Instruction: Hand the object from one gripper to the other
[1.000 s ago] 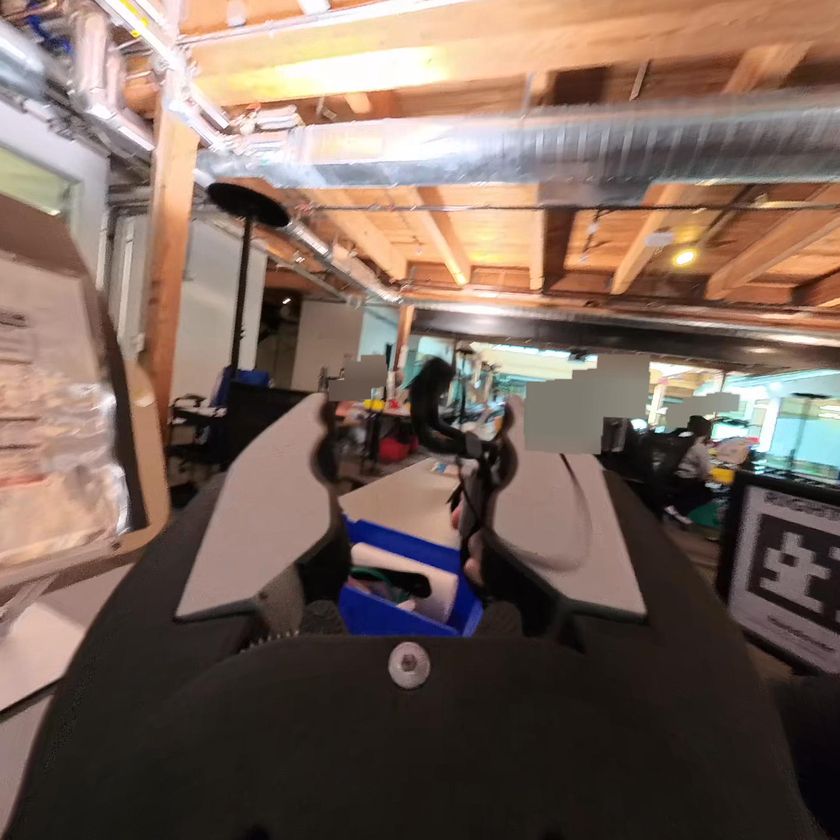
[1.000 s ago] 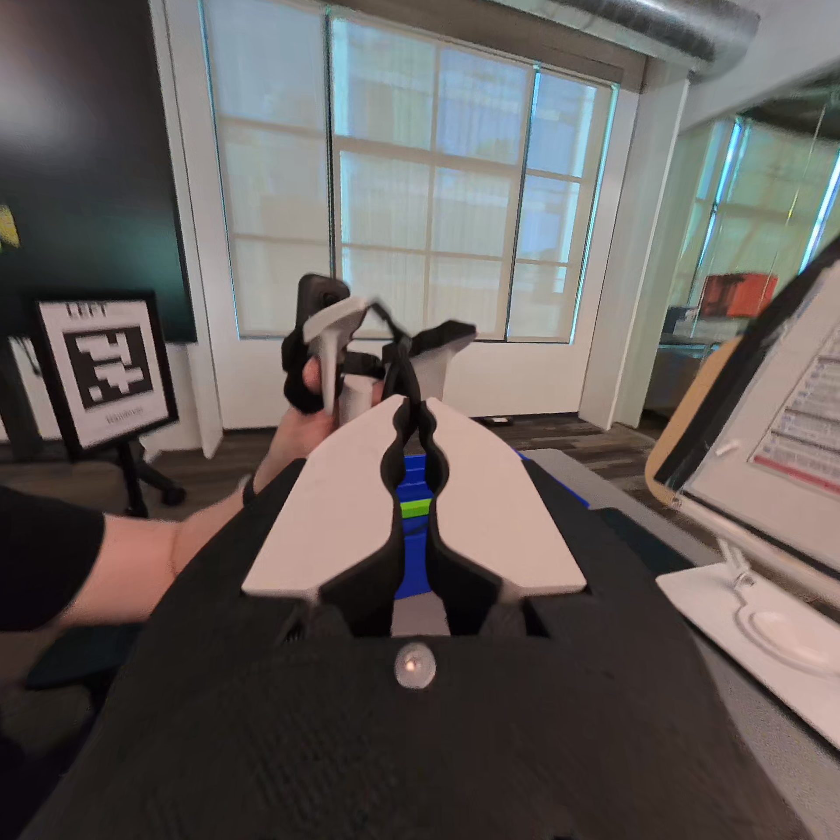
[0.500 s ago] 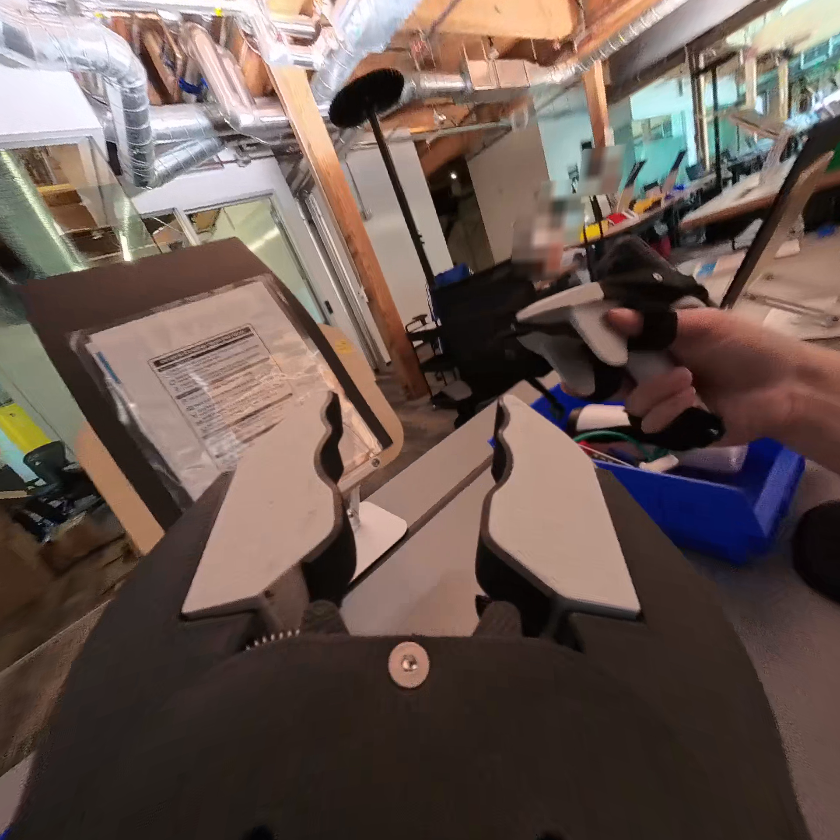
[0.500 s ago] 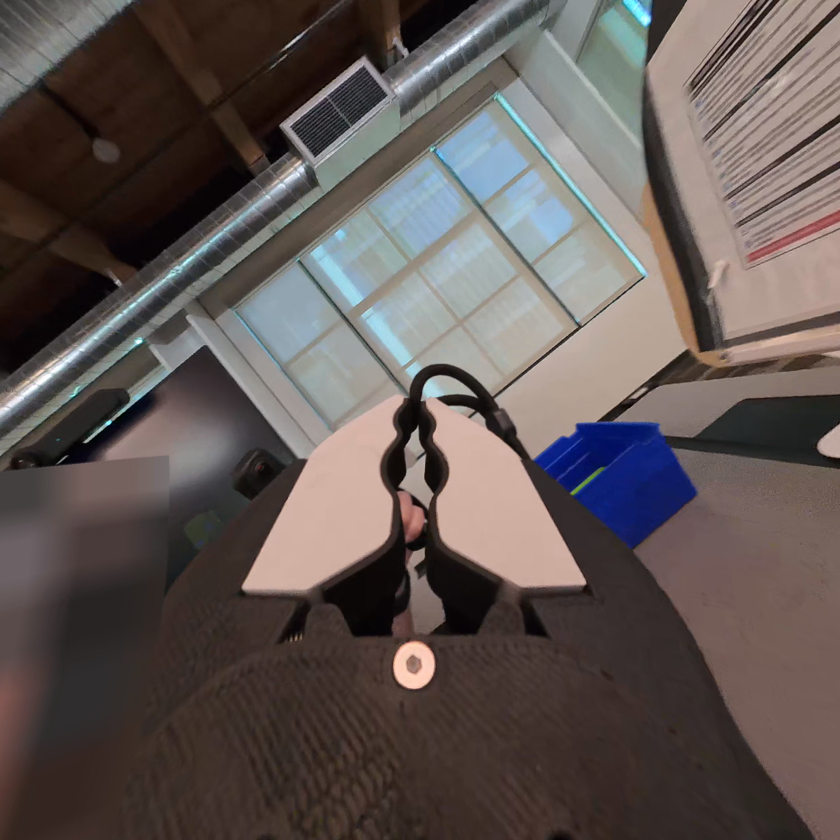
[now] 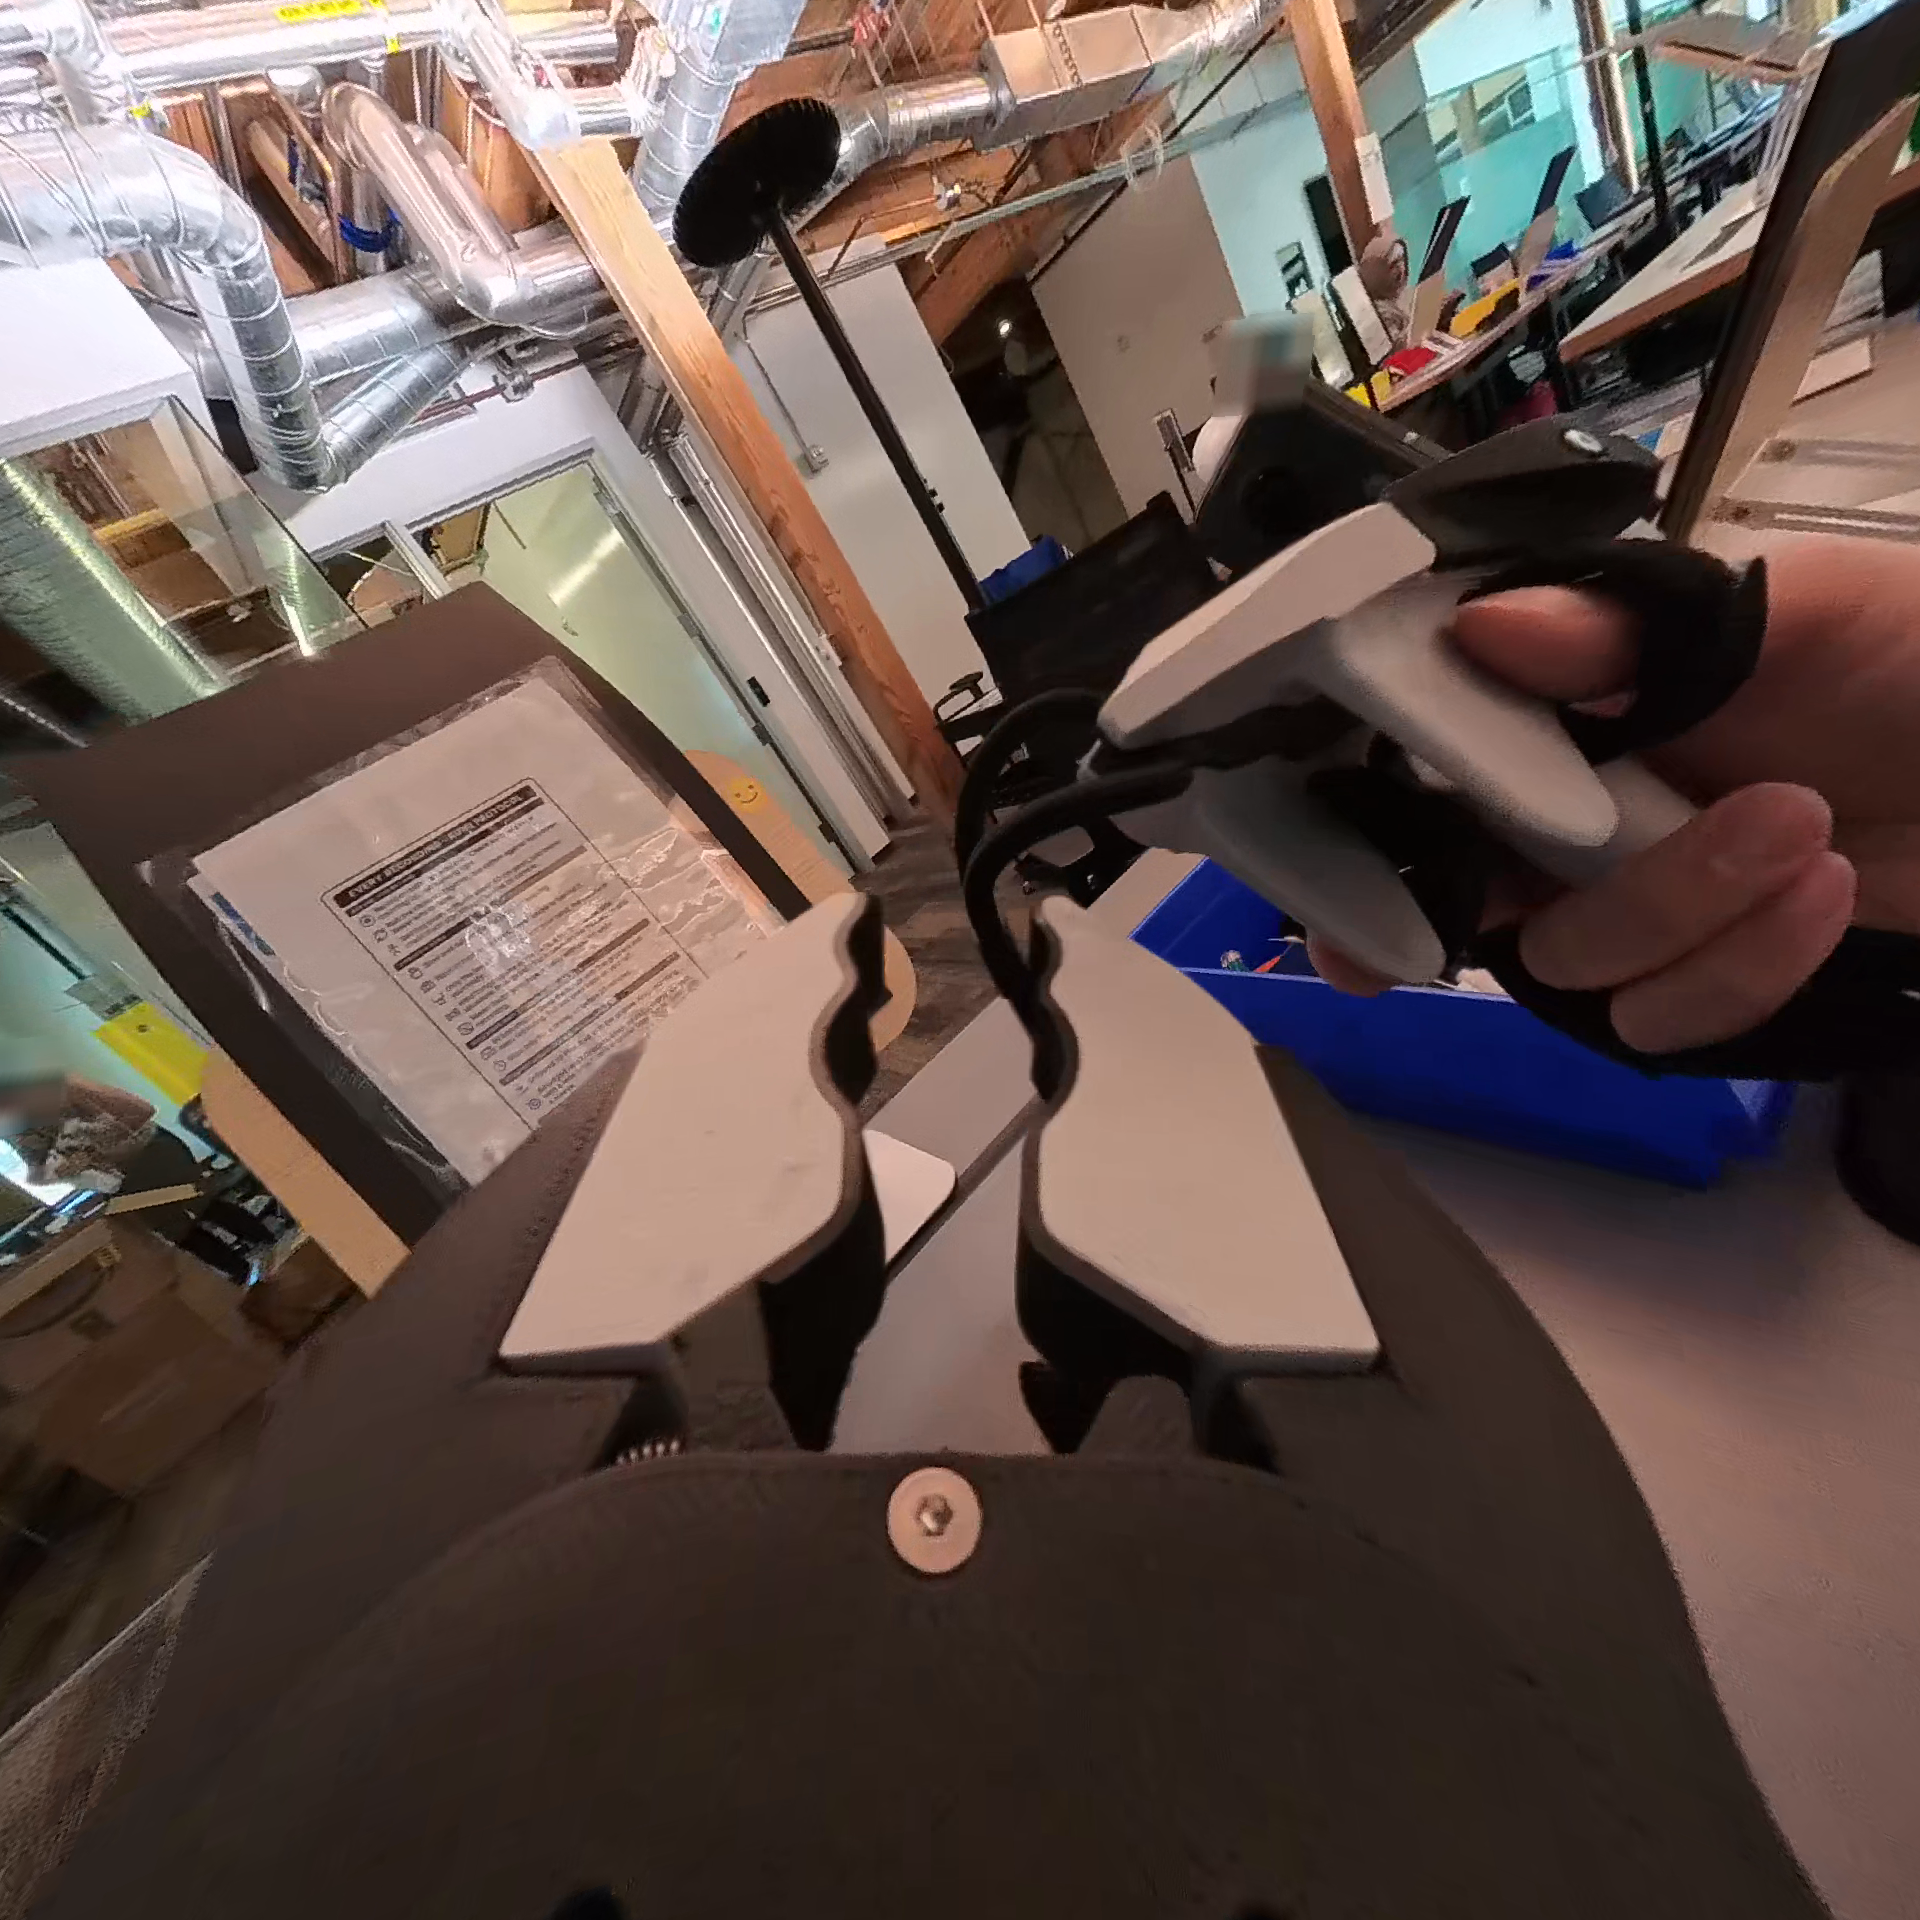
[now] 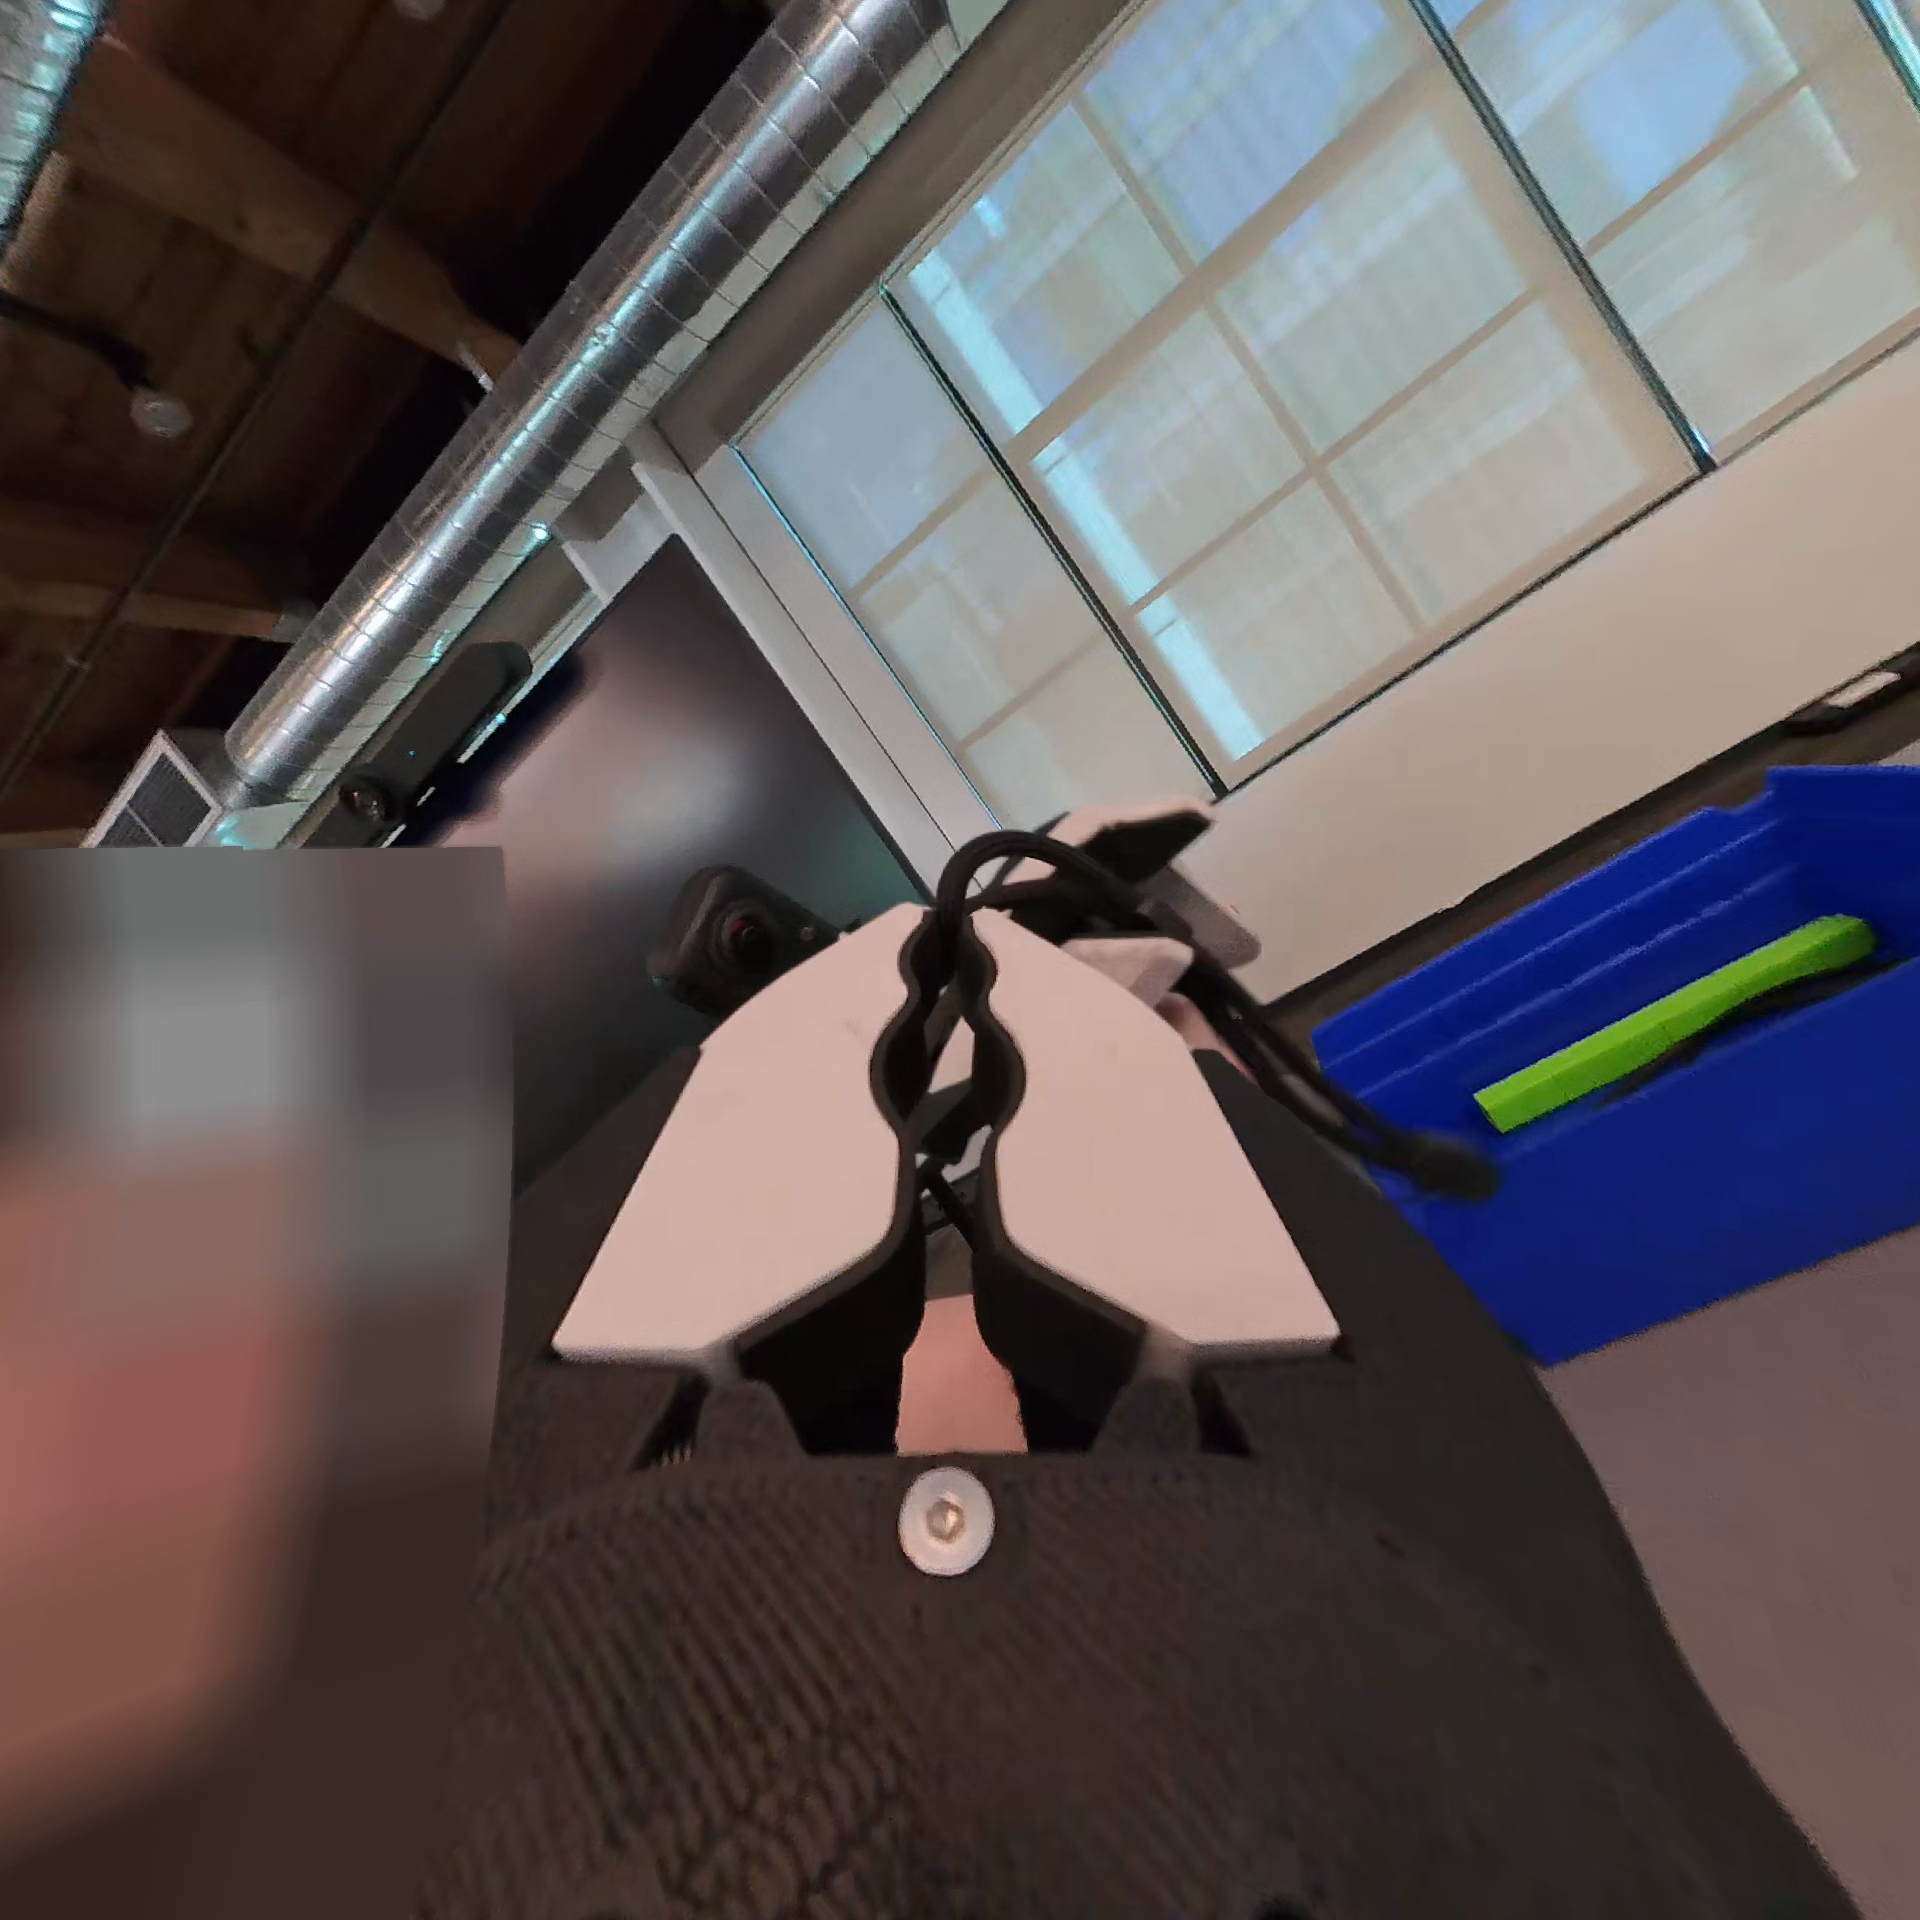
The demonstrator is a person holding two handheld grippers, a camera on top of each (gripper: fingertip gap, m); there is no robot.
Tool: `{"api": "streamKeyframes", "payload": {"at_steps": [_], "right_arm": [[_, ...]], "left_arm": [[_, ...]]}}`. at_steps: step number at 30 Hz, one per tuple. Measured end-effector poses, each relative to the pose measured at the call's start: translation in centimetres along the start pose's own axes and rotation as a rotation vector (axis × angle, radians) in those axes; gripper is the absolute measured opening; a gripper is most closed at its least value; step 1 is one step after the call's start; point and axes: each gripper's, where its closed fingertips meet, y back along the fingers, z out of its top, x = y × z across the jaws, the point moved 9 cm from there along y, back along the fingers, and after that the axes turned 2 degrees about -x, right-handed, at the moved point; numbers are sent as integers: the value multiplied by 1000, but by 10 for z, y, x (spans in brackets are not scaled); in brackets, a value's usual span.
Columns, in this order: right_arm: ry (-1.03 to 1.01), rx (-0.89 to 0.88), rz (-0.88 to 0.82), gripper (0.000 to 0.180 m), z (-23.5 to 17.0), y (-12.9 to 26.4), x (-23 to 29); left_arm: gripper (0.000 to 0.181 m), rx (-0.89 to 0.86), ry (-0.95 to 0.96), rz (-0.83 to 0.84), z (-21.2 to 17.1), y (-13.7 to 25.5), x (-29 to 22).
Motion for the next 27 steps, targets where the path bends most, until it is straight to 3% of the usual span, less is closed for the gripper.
{"api": "streamKeyframes", "payload": {"at_steps": [4, 5, 10, 13, 17, 19, 22, 24, 27], "right_arm": [[31, 31, 4, 4, -1, -2, 1], [41, 41, 6, 9, -2, -3, 1], [247, 74, -25, 35, 5, -4, 6], [575, 80, -156, 48, 8, 0, 12], [1245, 110, -378, 48, -6, -4, 22], [1556, 166, -415, 45, -24, -10, 29], [1858, 144, -297, 36, -53, -17, 40], [1795, 131, -291, 30, -61, -24, 41], [1535, 137, -390, 42, -60, -36, 32]], "left_arm": [[13, 30, 55, -42, -2, 0, 4], [5, 19, 78, -67, -2, 0, 5], [5, -79, 251, -114, 6, 12, 27], [5, -227, 578, -167, 9, 29, 58], [5, -333, 1067, -430, -1, 36, 85], [5, -302, 1165, -569, -7, 33, 87], [5, -257, 1251, -734, -10, 28, 82], [5, -288, 1253, -727, -9, 25, 77], [5, -285, 1209, -701, -6, 21, 68]]}}
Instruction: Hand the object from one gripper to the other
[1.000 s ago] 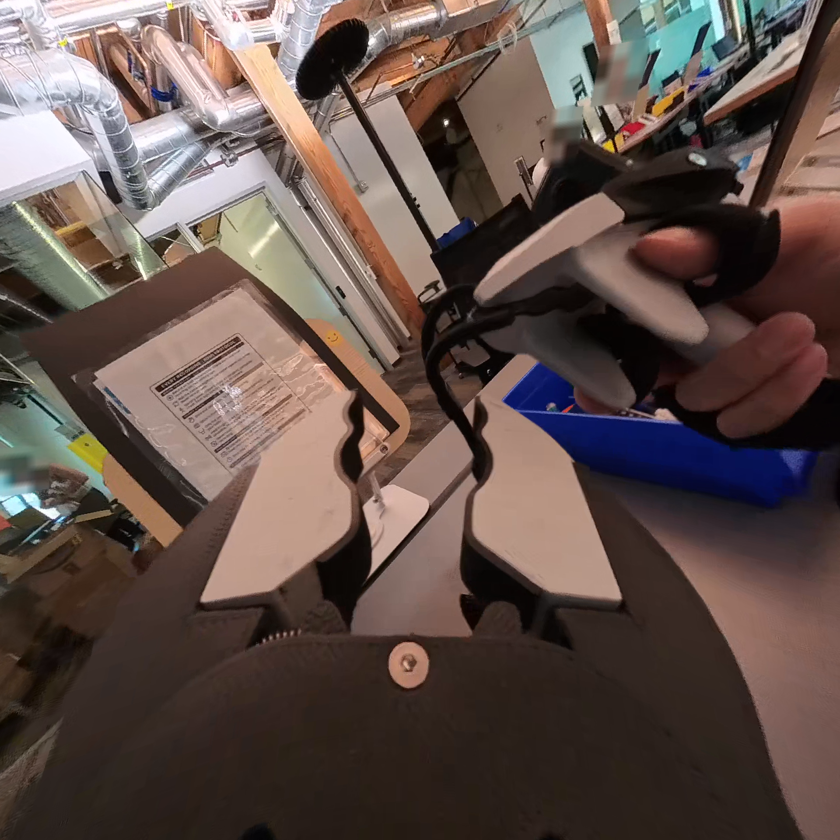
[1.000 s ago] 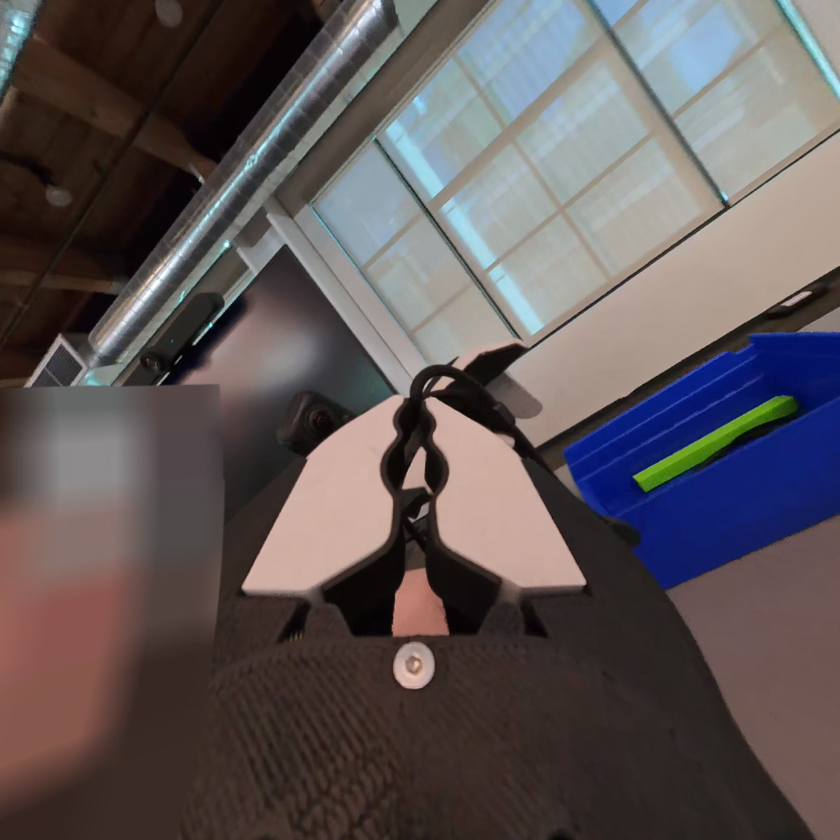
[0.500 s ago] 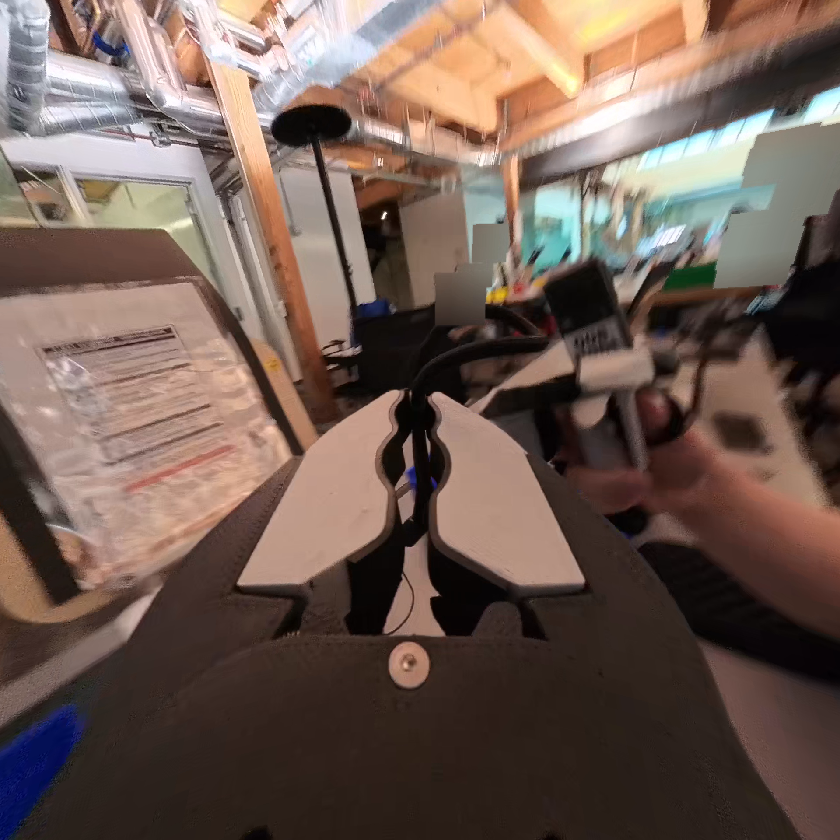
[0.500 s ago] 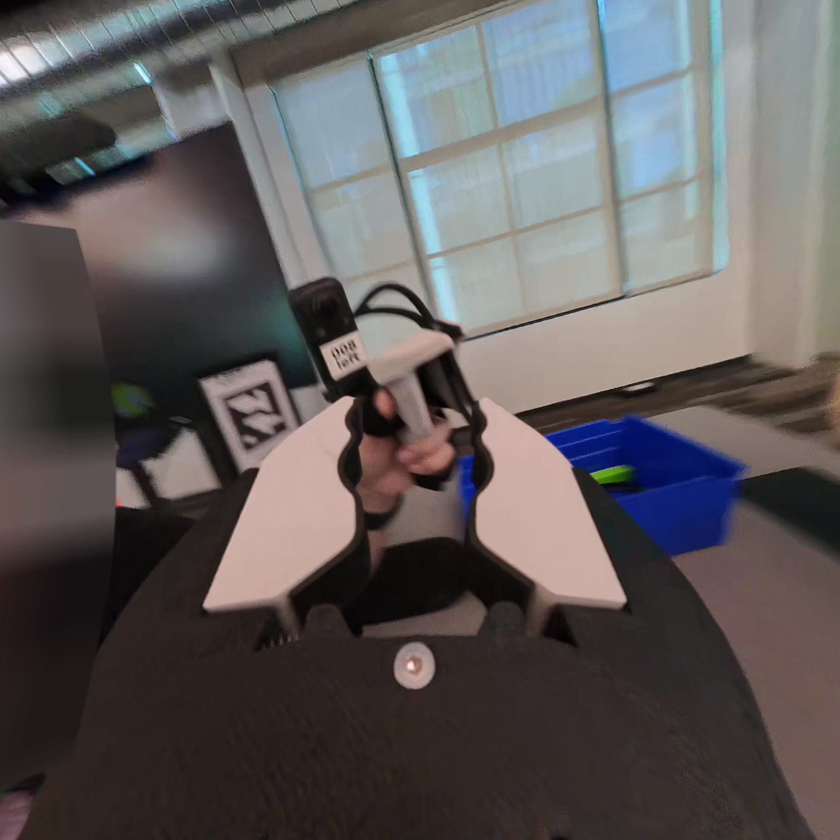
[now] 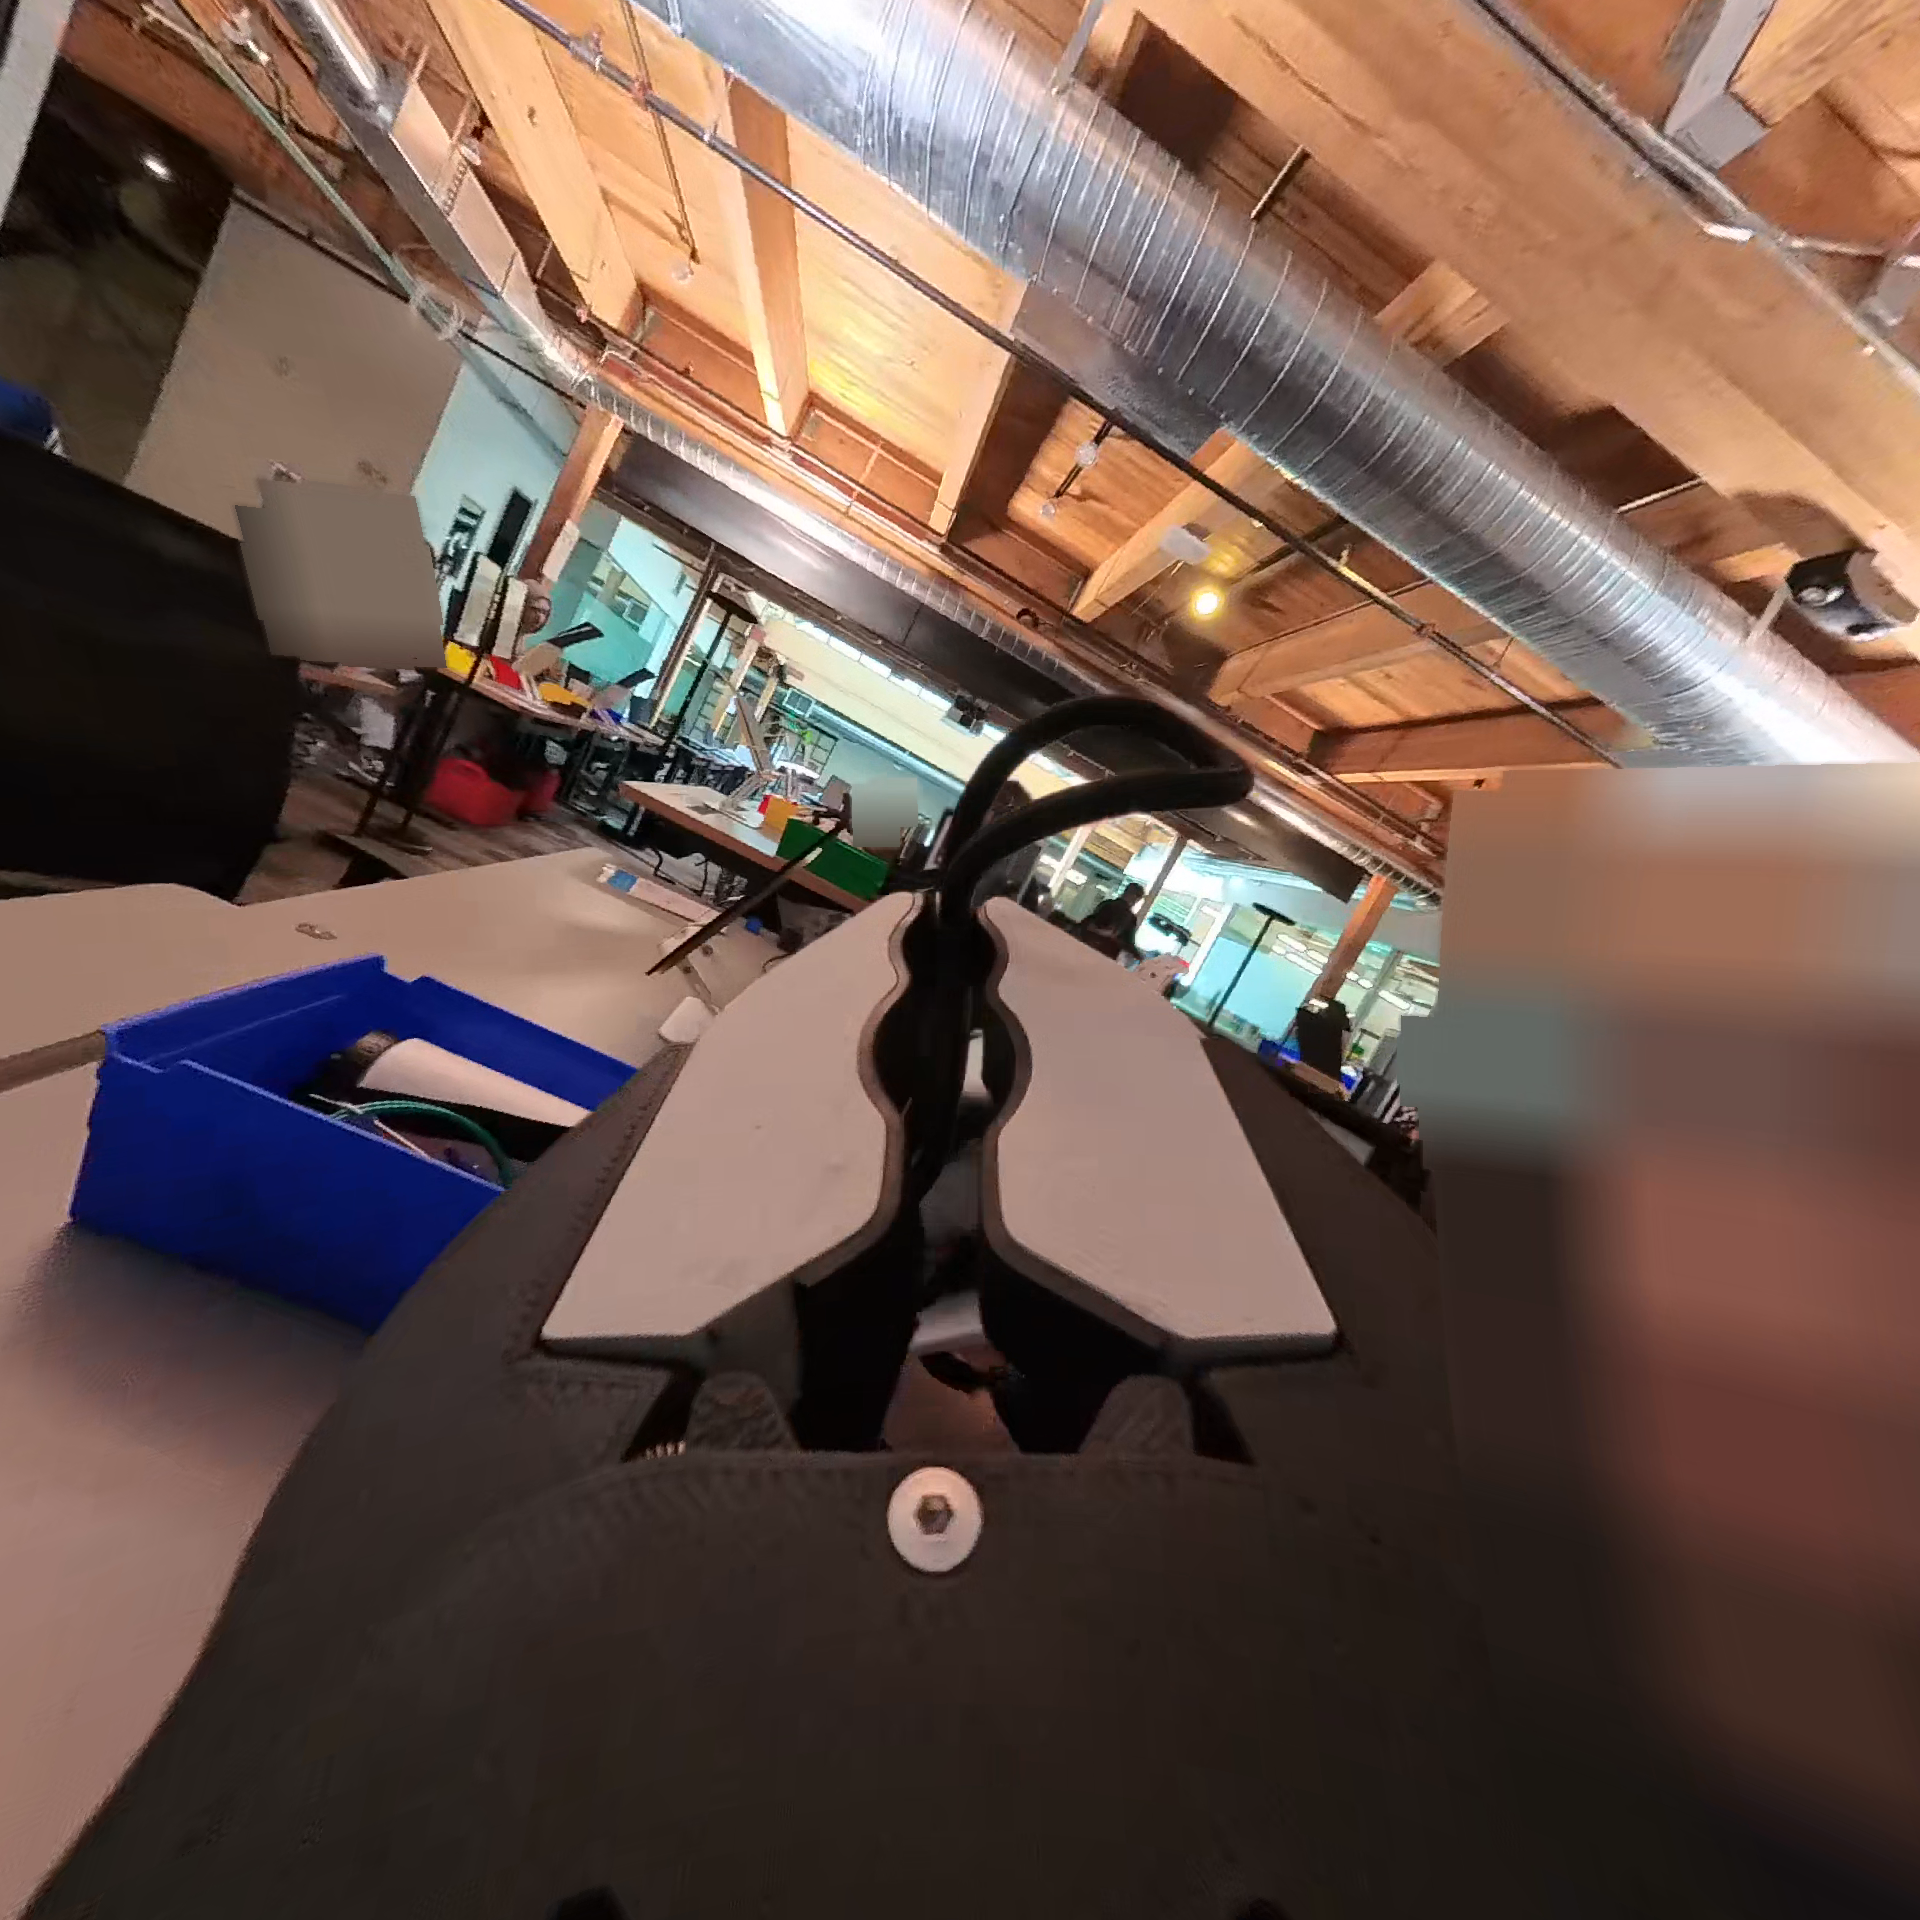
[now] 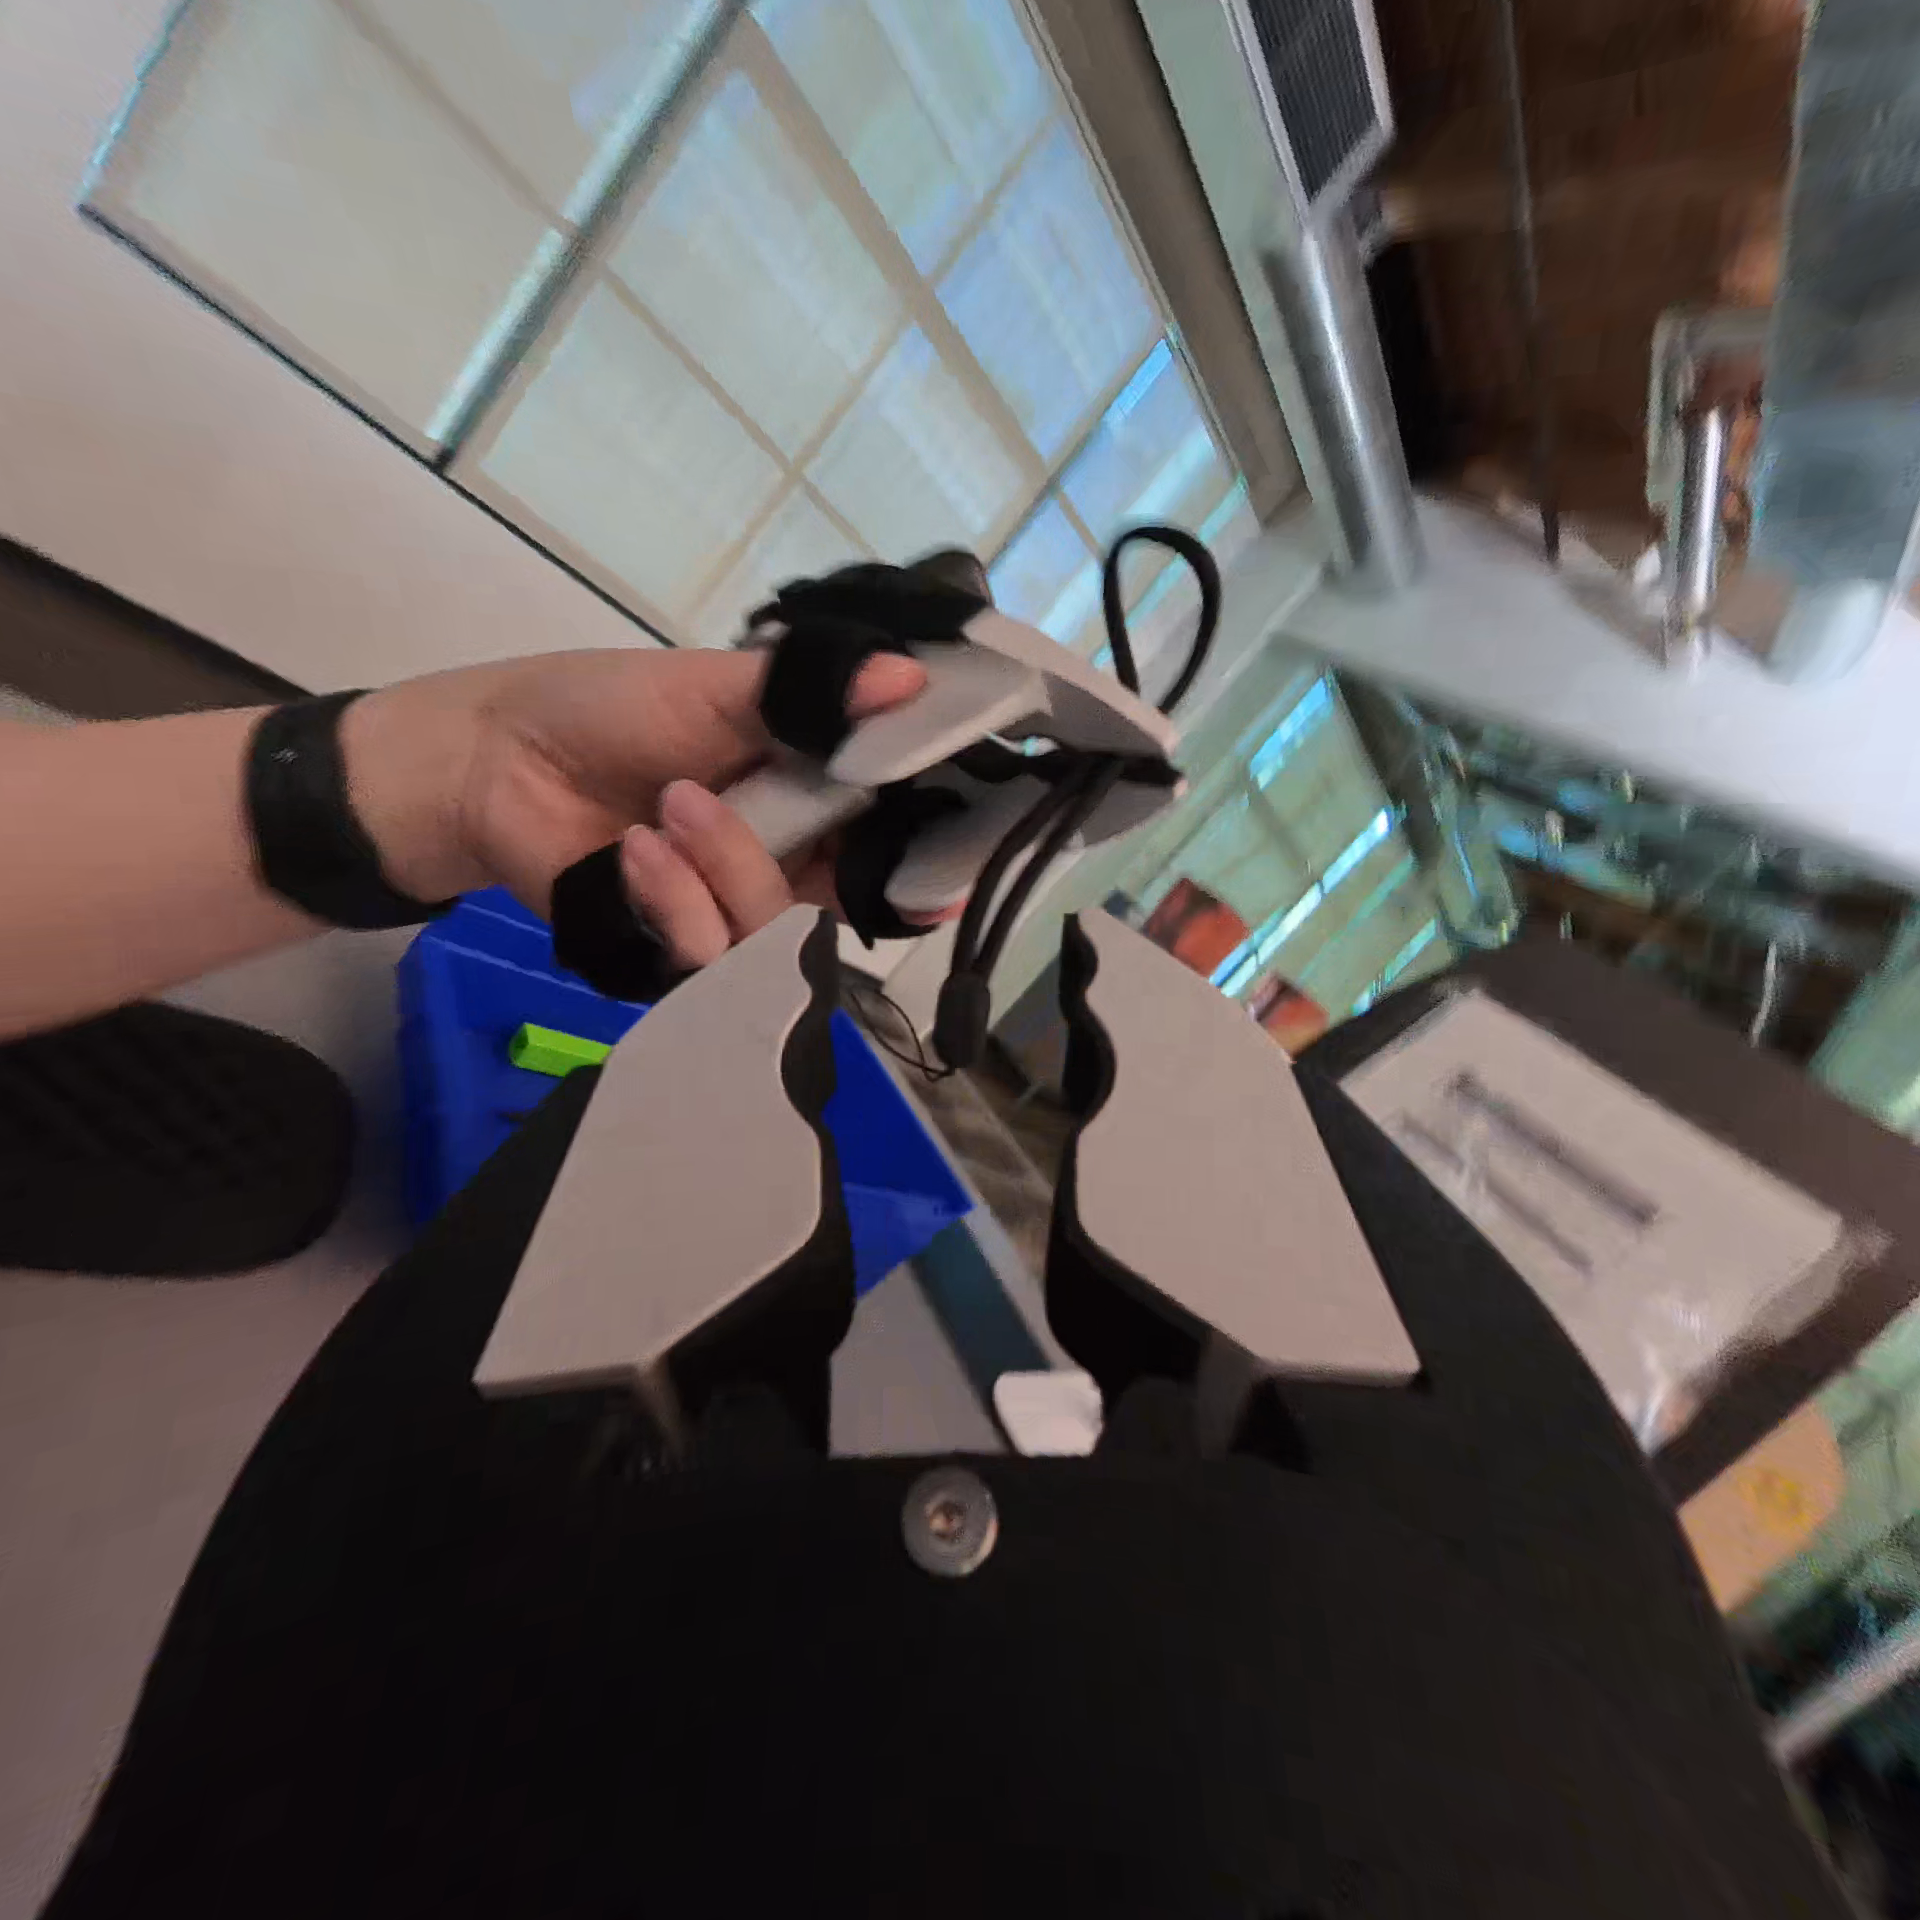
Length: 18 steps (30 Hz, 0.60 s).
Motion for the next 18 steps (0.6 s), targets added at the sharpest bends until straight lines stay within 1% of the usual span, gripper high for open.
{"api": "streamKeyframes", "payload": {"at_steps": [3, 8, 9, 10, 12, 14, 16, 18], "right_arm": [[-62, 43, -92, 40, -7, -2, -5], [-151, 39, -25, 33, -10, -2, -7], [-163, 38, -13, 27, -9, -2, -7], [-164, 36, 0, 10, -9, -1, -7], [-155, 41, 5, 9, -9, 1, -9], [-144, 70, -7, 9, -8, 5, -20], [-132, 120, -69, 9, -4, 17, -49], [-166, 254, -125, 8, -3, 41, -91]], "left_arm": [[5, 29, -11, -10, -6, -7, -3], [5, 66, -15, -28, -14, -14, -7], [5, 70, -13, -30, -15, -16, -7], [5, 72, -9, -36, -16, -16, -7], [5, 78, 4, -43, -17, -17, -6], [21, 91, 4, 17, -16, -16, -3], [37, 136, -37, 120, -16, -15, 1], [53, 174, -90, 179, -16, -14, 1]]}}
